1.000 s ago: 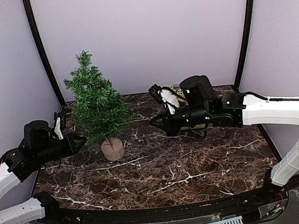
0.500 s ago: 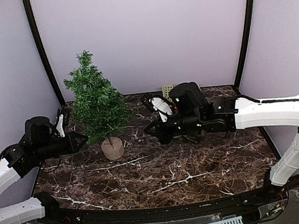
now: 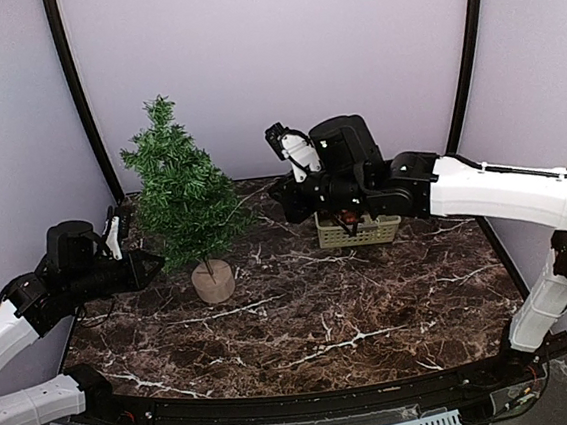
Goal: Decorate the small christmas tree
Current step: Wrap the side of the string light in the gap of the branches.
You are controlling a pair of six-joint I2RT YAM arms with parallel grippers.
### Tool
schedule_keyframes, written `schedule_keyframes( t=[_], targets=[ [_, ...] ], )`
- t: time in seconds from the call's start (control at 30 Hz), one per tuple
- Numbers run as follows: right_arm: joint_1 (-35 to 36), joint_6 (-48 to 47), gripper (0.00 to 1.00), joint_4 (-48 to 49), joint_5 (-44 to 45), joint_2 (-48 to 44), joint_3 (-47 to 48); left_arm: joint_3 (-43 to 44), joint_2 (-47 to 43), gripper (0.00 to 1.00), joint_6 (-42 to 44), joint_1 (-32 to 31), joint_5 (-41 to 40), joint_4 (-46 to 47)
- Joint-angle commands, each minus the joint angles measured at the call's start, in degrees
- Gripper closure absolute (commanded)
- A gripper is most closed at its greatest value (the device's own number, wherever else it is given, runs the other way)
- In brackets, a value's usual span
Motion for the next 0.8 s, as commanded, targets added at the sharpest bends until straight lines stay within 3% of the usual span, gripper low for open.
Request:
schedule_keyframes(
  t=[0.0,0.43,0.77],
  targets=[
    [-1.26,-3.17,1.0,2.45,-0.9,3.17,5.1,1.62,-0.37,1.0,1.1,0.59,-0.56,0.06],
    [-6.42,-3.7,1.0,2.77,-11.95,16.35,16.2,1.83,0.69,1.0,2.79,1.76,-1.18,-0.23],
    [-7.3,-2.45,1.0,3.81,-22.93,18.54,12.07,2.52,5.82,1.0,10.65,8.16,3.17,5.54]
  ],
)
